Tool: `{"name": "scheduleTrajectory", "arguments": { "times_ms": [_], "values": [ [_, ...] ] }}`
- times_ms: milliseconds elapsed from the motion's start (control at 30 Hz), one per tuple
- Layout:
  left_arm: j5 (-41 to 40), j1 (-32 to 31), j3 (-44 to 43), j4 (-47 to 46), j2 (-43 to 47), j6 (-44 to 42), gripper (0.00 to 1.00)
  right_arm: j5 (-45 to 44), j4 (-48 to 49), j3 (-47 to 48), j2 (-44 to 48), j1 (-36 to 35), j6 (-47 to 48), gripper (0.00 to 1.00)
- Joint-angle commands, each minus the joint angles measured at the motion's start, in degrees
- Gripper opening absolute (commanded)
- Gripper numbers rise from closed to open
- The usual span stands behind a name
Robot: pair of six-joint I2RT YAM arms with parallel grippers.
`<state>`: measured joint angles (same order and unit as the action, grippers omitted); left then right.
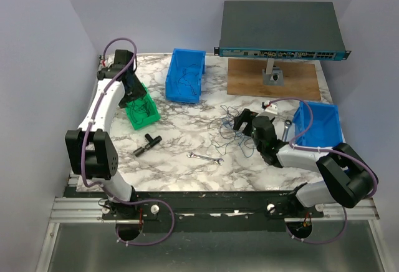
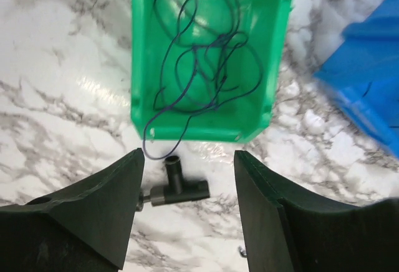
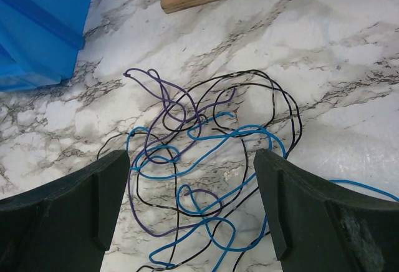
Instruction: Untangle the cables
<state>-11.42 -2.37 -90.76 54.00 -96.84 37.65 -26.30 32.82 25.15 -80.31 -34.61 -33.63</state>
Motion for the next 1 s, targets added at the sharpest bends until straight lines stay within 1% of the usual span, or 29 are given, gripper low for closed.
{"name": "scheduleTrajectory", "arguments": {
  "times_ms": [0,100,167,267,333,433,500,633,767,833,900,967],
  "values": [
    [1.6,-0.7,12.0,-4.0,9.8,2.6,0.60,-1.7,-1.1,0.8,-0.2,-0.4,-0.3,0.90],
    [9.8,-4.3,22.4,-16.0,17.7,1.0,0.61,-2.6,-2.0,1.1,-0.3,-0.3,-0.6,0.90],
    [14.2,-8.3,28.7,-24.9,22.7,0.1,0.65,-3.4,-2.8,1.5,-0.6,-0.1,-1.2,0.90],
    [14.5,-16.4,33.2,-33.2,26.2,-2.2,0.76,-4.4,-6.6,3.4,-2.6,0.4,-2.4,0.89],
    [13.5,-20.9,33.9,-35.5,26.3,-3.7,0.79,-4.2,-8.9,5.0,-4.5,0.9,-2.9,0.88],
    [13.6,-25.8,35.2,-39.3,25.0,-6.1,0.81,-2.3,-10.1,6.6,-6.7,1.0,-2.6,0.86],
    [14.2,-27.8,36.0,-41.5,23.3,-7.7,0.81,-0.4,-10.5,7.8,-8.7,1.0,-2.0,0.85],
    [18.6,-29.7,38.3,-48.4,19.6,-10.6,0.81,8.2,-10.9,10.7,-12.6,1.1,0.1,0.79],
    [21.0,-30.9,40.1,-56.7,15.1,-12.3,0.81,20.0,-2.5,8.6,-13.2,0.8,2.1,0.74],
    [21.6,-31.2,39.1,-58.9,11.4,-13.0,0.81,23.6,2.0,7.1,-12.8,0.8,3.0,0.72],
    [22.1,-31.3,37.1,-59.9,8.0,-13.8,0.80,24.1,4.7,5.8,-12.1,0.8,3.4,0.71],
    [22.2,-31.5,35.0,-60.2,5.1,-14.6,0.78,21.4,6.5,4.1,-10.3,0.8,3.2,0.71]
  ]
}}
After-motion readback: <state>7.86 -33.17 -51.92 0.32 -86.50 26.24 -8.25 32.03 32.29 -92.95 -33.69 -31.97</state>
